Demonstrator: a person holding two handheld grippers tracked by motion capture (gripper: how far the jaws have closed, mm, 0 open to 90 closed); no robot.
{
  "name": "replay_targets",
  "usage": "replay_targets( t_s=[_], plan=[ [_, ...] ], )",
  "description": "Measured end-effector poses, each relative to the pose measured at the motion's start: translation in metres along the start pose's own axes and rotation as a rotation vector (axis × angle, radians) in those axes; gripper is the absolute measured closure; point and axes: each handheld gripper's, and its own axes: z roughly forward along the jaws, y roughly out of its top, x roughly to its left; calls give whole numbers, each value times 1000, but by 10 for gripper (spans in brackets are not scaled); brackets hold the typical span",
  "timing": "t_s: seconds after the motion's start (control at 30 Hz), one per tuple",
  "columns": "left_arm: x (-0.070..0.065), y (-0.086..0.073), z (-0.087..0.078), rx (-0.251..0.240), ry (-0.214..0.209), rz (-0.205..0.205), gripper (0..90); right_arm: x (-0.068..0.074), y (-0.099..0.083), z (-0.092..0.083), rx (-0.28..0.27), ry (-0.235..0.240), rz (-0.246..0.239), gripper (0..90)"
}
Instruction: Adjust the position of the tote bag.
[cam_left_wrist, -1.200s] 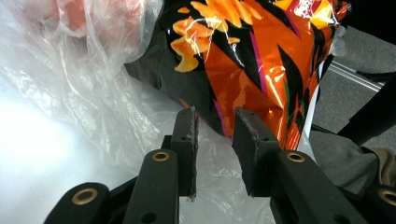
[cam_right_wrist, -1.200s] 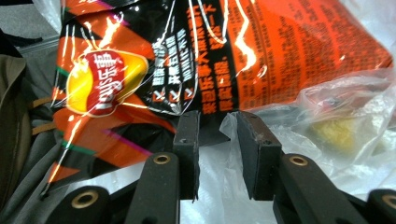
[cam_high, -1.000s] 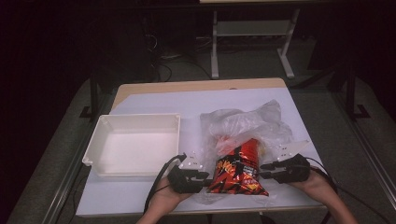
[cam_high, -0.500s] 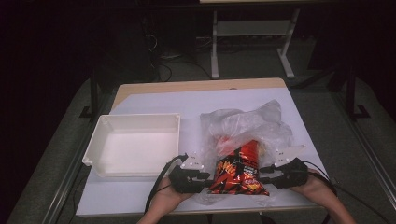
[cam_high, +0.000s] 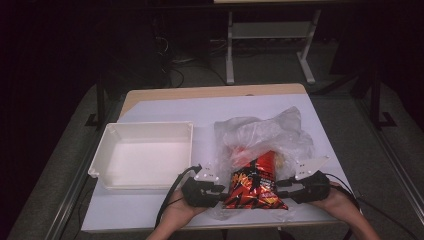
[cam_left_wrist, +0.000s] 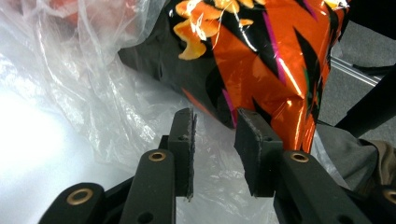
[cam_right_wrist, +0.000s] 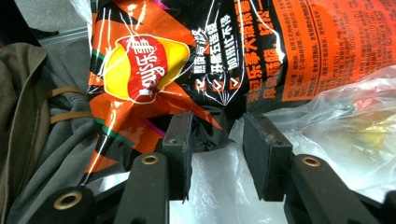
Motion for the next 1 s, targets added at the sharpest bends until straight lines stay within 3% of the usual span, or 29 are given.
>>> replay_targets(
  t_s=[0.23, 0.33, 0.47, 0.53, 0.77, 1.0],
  plan=[
    [1, -2, 2, 30, 4, 11, 675, -1, -5, 6, 65, -19, -16, 639],
    [0, -4, 5, 24, 0, -21, 669, -1, -7, 9, 83, -18, -20, 640],
    [2, -6, 7, 41, 6, -10, 669, 0, -8, 11, 96, -18, -17, 643],
    [2, -7, 8, 39, 8, -23, 670, 0, -9, 11, 104, -23, -24, 645],
    [4, -10, 8, 50, 8, -24, 669, 1, -16, 7, 97, -20, 0, 645],
    [0, -9, 11, 33, 5, -12, 666, 5, -13, 10, 85, -6, -23, 641]
  ],
)
